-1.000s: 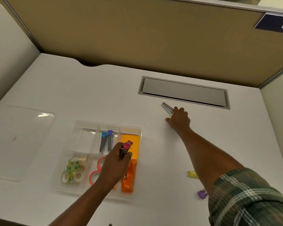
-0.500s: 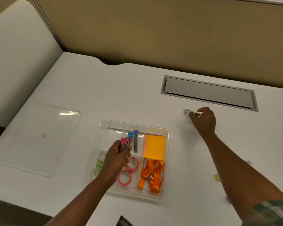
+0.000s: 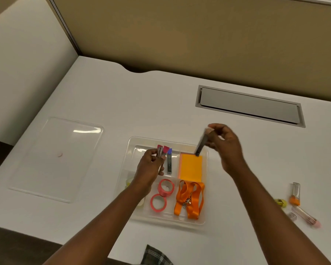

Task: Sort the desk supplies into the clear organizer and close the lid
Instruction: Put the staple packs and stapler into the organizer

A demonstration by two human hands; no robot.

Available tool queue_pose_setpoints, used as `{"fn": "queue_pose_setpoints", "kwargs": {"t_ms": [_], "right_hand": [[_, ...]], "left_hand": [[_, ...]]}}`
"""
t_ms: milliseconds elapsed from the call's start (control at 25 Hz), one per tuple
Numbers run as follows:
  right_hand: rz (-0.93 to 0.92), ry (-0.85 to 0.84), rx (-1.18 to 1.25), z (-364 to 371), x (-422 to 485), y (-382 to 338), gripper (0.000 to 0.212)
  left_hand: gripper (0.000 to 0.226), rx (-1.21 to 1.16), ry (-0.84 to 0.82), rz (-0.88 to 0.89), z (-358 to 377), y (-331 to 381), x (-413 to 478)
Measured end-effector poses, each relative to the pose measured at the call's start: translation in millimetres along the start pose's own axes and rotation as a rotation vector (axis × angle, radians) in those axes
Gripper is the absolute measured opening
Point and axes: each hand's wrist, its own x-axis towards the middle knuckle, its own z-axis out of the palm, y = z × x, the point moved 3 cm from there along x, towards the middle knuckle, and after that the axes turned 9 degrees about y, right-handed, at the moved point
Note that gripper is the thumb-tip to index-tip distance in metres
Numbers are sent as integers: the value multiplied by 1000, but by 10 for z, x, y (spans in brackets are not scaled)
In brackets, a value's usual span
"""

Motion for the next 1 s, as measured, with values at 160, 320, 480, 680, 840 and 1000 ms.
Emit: {"fn": "queue_pose_setpoints", "kwargs": {"t_ms": [160, 320, 480, 680, 840, 1000], "right_hand": [[-70, -68, -364, 531, -301, 254, 12], [-223, -64, -619, 796, -348, 457, 10], [-224, -9, -704, 888, -323, 549, 14], [-236, -43, -827, 989, -390, 563, 20], [-320, -112, -1016, 1055, -478, 535, 24], [-352, -161, -1149, 1086, -529, 534, 22]], "left_hand": [[33, 76, 68, 41, 96, 21, 50], [28, 124, 110, -20, 157, 35, 123], [29, 341, 217, 127, 145, 89, 136], [26, 515, 242, 271, 161, 103, 156], [18, 598, 236, 350, 169, 85, 176], [17, 642, 200, 401, 185, 68, 181]]}}
